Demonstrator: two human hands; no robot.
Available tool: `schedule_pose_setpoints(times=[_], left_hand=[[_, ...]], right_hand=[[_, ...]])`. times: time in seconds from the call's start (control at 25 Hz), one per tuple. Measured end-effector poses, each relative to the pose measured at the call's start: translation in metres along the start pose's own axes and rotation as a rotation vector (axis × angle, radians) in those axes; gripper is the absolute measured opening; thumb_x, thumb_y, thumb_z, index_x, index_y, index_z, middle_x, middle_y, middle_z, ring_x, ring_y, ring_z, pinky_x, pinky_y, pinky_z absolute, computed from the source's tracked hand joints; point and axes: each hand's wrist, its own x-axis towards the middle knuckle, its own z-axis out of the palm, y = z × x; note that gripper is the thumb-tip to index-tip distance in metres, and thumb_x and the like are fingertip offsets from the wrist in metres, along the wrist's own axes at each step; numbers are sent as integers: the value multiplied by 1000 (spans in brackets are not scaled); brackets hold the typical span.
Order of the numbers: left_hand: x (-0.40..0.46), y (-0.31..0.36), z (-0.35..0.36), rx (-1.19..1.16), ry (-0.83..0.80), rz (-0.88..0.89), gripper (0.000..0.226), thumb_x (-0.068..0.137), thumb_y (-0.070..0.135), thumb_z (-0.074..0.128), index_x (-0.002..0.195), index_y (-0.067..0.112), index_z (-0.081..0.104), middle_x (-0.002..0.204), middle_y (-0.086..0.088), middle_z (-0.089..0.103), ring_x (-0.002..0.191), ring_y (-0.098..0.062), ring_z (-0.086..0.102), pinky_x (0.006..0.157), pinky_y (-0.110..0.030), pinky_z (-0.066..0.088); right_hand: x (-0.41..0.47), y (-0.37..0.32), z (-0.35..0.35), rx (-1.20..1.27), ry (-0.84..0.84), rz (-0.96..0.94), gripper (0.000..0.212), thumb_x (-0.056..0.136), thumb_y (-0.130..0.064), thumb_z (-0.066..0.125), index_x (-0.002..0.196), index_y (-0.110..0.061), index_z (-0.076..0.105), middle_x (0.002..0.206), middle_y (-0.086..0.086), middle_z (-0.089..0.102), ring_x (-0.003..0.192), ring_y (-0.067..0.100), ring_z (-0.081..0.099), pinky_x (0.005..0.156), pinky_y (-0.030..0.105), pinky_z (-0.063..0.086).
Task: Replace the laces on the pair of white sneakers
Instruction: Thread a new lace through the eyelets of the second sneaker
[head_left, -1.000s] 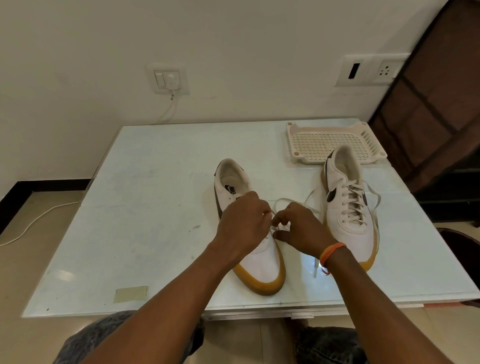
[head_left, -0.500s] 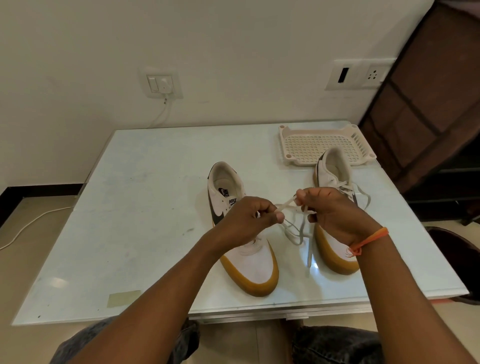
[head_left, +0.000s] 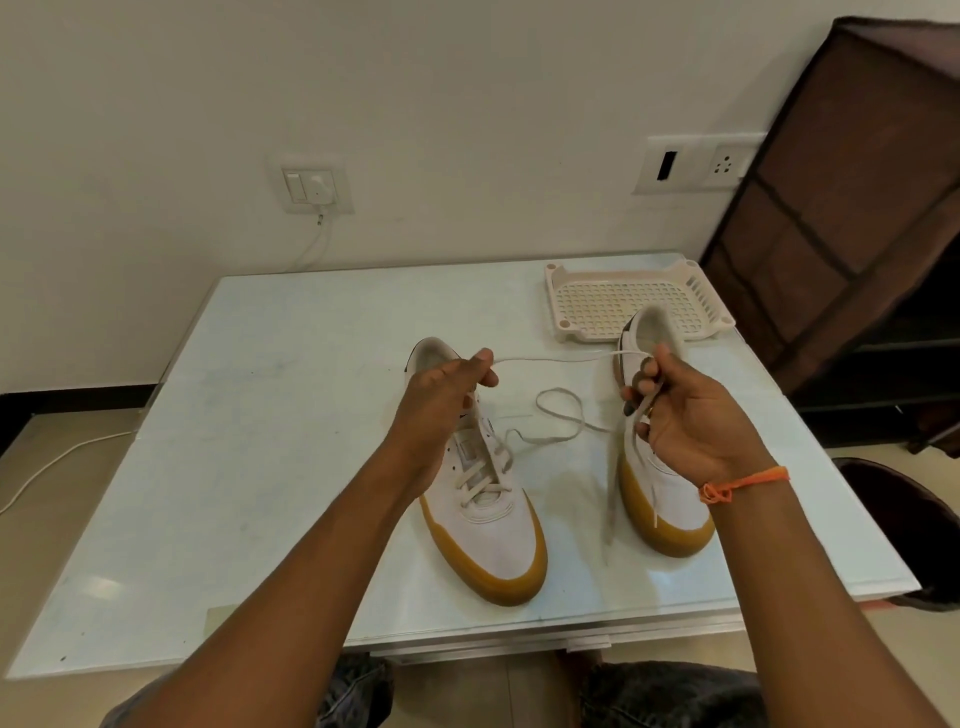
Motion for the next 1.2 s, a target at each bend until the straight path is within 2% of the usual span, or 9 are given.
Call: schedule_pose_setpoints(times=[0.12, 0.24, 0.36, 0.52, 0.6, 0.76, 0.92, 1.08, 1.2], left_hand=[[0, -10, 9, 752, 277, 265, 29, 90, 57, 53, 97, 33, 69, 109, 14, 55, 112, -12, 45, 86, -37, 35], [1, -16, 15, 558, 2, 379, 30, 94, 48, 54, 112, 30, 70, 116, 13, 64, 117, -8, 53, 99, -36, 45], [-4, -12, 17, 423, -261, 360, 20, 97, 29, 57, 98, 20, 75, 94, 8, 74, 93, -3, 66, 85, -21, 51], [-4, -6, 6, 407, -347, 196, 19, 95, 28, 61, 91, 14, 73, 77, 12, 71, 73, -5, 62, 67, -22, 50], [-2, -2, -2, 451, -291, 145, 21, 96, 32, 57, 91, 19, 72, 75, 18, 69, 79, -4, 64, 79, -36, 52], [8, 1, -21, 739, 87, 90, 27, 98, 35, 52, 79, 22, 66, 77, 14, 66, 78, -7, 58, 80, -41, 29], [14, -2, -37, 662, 238, -15, 28, 96, 37, 57, 80, 18, 69, 78, 11, 64, 77, -9, 53, 84, -41, 30], [19, -9, -39, 663, 80, -63, 26, 94, 34, 62, 77, 16, 71, 74, 9, 67, 80, -16, 59, 96, -51, 44], [13, -5, -35, 561, -178, -84, 26, 94, 33, 61, 81, 13, 72, 79, 1, 68, 75, -22, 60, 76, -34, 50]], right_hand=[[-6, 10, 19, -448, -102, -85, 30, 95, -36, 54, 75, -17, 66, 55, -6, 49, 65, 11, 52, 67, 25, 34], [-16, 18, 39, -618, -328, -124, 31, 89, -34, 57, 83, -6, 69, 58, -9, 59, 61, 9, 48, 64, 18, 42], [-19, 20, 46, -569, -405, -118, 33, 83, -32, 58, 89, -1, 69, 70, -3, 66, 61, 9, 50, 64, 21, 47], [-16, 15, 35, -639, -327, -106, 38, 83, -47, 63, 81, -10, 70, 61, -3, 57, 68, 16, 53, 74, 33, 38], [-15, 13, 29, -639, -286, -84, 37, 81, -53, 64, 73, -17, 66, 58, -2, 52, 68, 14, 55, 71, 34, 31], [-12, 7, 21, -492, -132, -63, 30, 82, -45, 57, 74, -16, 62, 55, -5, 51, 65, 10, 56, 72, 34, 29], [-8, 7, 15, -424, -74, -27, 25, 86, -38, 57, 84, -15, 67, 58, -6, 55, 65, 9, 54, 68, 32, 30], [-4, 3, 6, -83, -62, -18, 29, 84, -28, 59, 109, -15, 67, 64, -6, 56, 61, 8, 50, 61, 26, 40], [-3, -1, 4, 349, -21, -52, 14, 84, -29, 61, 90, -20, 70, 67, -8, 62, 61, 5, 53, 57, 23, 50]])
